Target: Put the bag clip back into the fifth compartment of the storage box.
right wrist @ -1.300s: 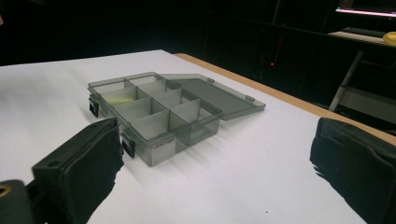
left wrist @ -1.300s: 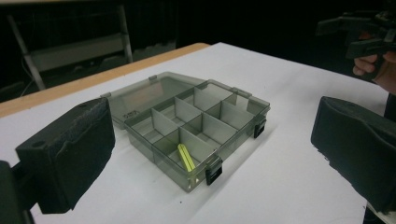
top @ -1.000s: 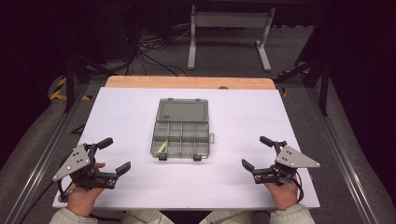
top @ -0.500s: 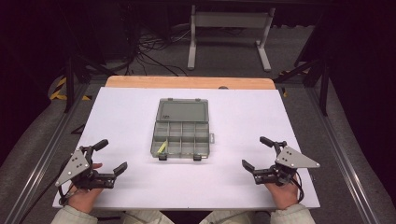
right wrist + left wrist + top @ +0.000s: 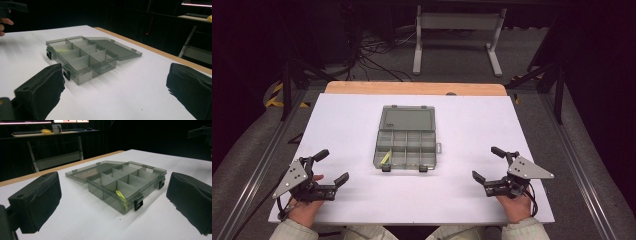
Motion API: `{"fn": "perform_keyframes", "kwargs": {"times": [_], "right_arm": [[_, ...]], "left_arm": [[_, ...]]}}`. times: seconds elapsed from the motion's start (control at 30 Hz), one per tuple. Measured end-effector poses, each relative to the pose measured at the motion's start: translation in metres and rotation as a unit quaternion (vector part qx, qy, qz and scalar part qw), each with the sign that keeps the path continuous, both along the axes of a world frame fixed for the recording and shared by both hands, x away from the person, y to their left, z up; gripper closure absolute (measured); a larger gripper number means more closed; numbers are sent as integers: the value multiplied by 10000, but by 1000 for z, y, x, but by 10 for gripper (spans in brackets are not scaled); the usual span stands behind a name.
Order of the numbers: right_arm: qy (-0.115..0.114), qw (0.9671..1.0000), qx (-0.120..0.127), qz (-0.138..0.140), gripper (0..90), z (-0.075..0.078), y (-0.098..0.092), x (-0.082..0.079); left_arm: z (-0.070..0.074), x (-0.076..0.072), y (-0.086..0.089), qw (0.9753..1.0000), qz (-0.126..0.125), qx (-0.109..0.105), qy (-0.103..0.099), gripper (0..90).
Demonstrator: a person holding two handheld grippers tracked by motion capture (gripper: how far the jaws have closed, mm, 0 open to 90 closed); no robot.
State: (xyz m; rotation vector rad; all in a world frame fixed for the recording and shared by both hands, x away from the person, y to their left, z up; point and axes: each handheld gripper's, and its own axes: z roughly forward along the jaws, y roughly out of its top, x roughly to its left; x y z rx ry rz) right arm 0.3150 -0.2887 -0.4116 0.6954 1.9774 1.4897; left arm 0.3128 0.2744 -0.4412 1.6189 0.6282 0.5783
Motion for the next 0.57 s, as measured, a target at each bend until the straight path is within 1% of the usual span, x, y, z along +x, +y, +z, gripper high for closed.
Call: {"fn": "perform_keyframes", "kwargs": {"times": [0.07, 0.13, 0.2, 0.27, 0.57], "right_arm": [[24, 10000, -5, 12, 14, -1, 1, 0], [35, 10000, -24, 22, 15, -1, 1, 0], [39, 10000, -20, 24, 14, -1, 1, 1], [38, 10000, -14, 11, 14, -1, 1, 1], [42, 10000, -7, 16, 14, -1, 1, 1]], "left_arm": [[0, 0, 0, 10000, 15, -44, 13, 4], [0, -1, 1, 10000, 69, -22, -40, 5], [1, -1, 2, 9999, 61, -98, -29, 5], [1, -1, 2, 10000, 66, -56, -24, 5], [1, -1, 1, 10000, 46, -35, -50, 5]]}}
